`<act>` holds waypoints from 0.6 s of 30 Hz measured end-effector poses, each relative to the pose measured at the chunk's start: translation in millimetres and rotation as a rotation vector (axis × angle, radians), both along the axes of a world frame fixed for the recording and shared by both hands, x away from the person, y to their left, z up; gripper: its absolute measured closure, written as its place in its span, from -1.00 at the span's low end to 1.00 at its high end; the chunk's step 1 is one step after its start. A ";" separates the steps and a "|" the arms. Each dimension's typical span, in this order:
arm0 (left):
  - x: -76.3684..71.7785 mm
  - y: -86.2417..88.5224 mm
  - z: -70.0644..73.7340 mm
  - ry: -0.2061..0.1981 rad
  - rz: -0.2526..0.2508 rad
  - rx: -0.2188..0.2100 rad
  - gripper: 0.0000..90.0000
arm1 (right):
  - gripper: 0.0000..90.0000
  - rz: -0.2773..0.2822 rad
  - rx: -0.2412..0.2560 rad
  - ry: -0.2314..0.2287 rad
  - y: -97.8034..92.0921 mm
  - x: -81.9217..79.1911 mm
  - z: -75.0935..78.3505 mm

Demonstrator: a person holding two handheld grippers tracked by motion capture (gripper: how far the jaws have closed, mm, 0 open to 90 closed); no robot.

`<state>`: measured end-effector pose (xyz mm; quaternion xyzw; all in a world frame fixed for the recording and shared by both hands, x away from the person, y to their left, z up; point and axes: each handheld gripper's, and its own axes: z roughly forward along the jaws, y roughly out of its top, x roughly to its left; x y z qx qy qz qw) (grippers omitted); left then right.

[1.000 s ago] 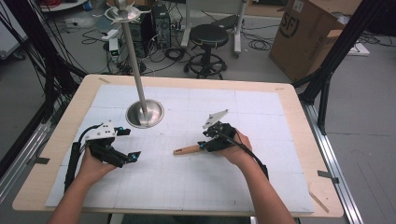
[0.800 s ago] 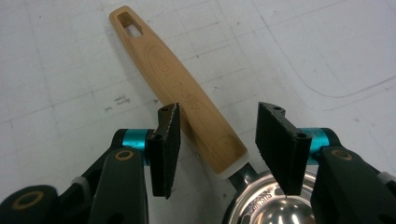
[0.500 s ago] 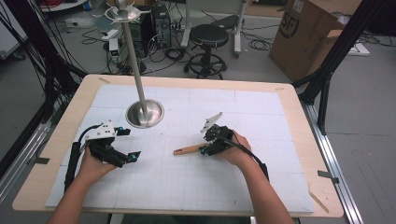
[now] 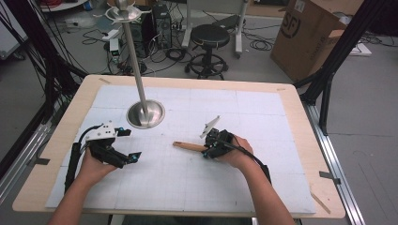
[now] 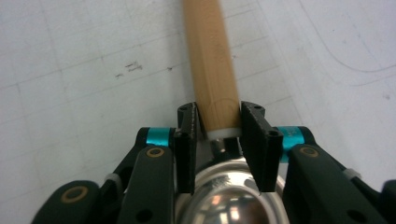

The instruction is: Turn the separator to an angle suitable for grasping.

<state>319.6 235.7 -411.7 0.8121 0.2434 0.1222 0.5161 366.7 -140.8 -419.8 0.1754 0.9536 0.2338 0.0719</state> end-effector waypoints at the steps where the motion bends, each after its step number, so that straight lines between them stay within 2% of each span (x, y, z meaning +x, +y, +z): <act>1: 0.0 0.2 0.1 0.000 0.000 0.001 -0.96 | 0.51 -0.010 0.000 0.007 0.1 -1.4 0.3; 7: -0.1 0.0 0.3 -0.002 0.001 -0.001 -0.96 | 0.49 -0.020 0.016 0.018 -3.6 -6.1 -0.4; 9: -0.3 -0.1 0.3 -0.001 -0.001 0.000 -0.96 | 0.47 -0.031 0.033 0.033 -4.6 -7.1 0.0; 13: 0.3 0.1 -0.1 0.002 -0.001 -0.001 -0.96 | 0.37 -0.038 0.058 0.031 -6.8 -8.3 2.1; 18: 0.8 2.9 1.0 0.002 0.002 -0.021 -0.96 | 0.19 -0.046 0.127 0.014 -10.3 -10.4 9.7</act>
